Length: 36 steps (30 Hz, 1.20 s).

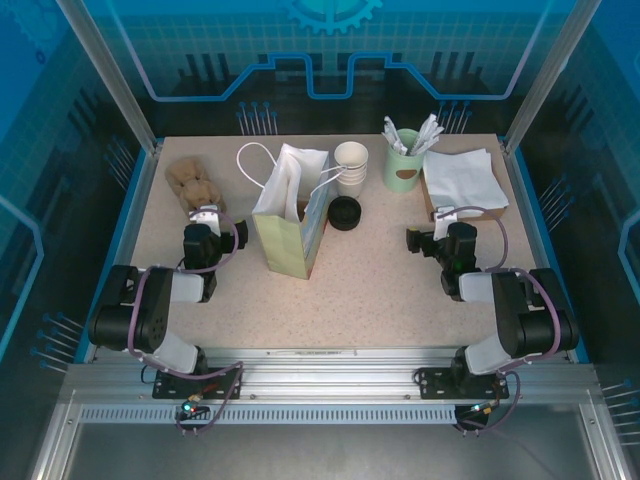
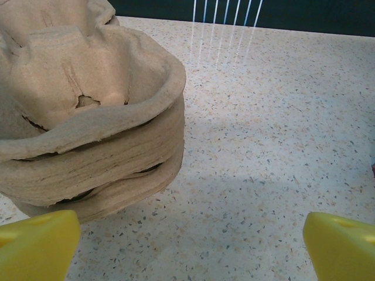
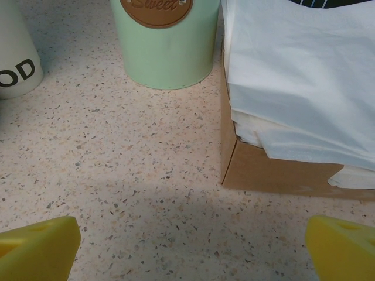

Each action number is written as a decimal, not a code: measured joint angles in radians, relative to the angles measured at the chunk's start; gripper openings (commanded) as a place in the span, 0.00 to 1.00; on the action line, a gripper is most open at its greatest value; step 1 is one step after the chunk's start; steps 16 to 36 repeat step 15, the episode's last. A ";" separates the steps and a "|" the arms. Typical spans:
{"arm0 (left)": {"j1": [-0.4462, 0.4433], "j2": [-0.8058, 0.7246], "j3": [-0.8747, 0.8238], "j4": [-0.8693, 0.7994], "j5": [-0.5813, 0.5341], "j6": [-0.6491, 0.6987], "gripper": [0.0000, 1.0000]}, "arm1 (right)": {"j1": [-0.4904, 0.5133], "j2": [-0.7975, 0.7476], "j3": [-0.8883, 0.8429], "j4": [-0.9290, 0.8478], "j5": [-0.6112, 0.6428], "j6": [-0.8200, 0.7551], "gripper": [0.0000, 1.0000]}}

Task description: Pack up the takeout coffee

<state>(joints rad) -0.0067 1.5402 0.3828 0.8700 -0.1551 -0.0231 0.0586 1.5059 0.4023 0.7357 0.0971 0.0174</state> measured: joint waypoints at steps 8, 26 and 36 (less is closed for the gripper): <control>-0.009 0.000 0.000 0.001 0.000 0.001 0.99 | 0.000 0.000 0.000 0.000 0.000 0.000 1.00; -0.010 0.000 0.000 0.001 0.000 0.001 0.99 | 0.000 0.000 0.000 0.000 0.000 0.000 1.00; -0.010 0.000 0.000 0.001 0.000 0.001 0.99 | 0.000 0.000 0.000 0.000 0.000 0.000 1.00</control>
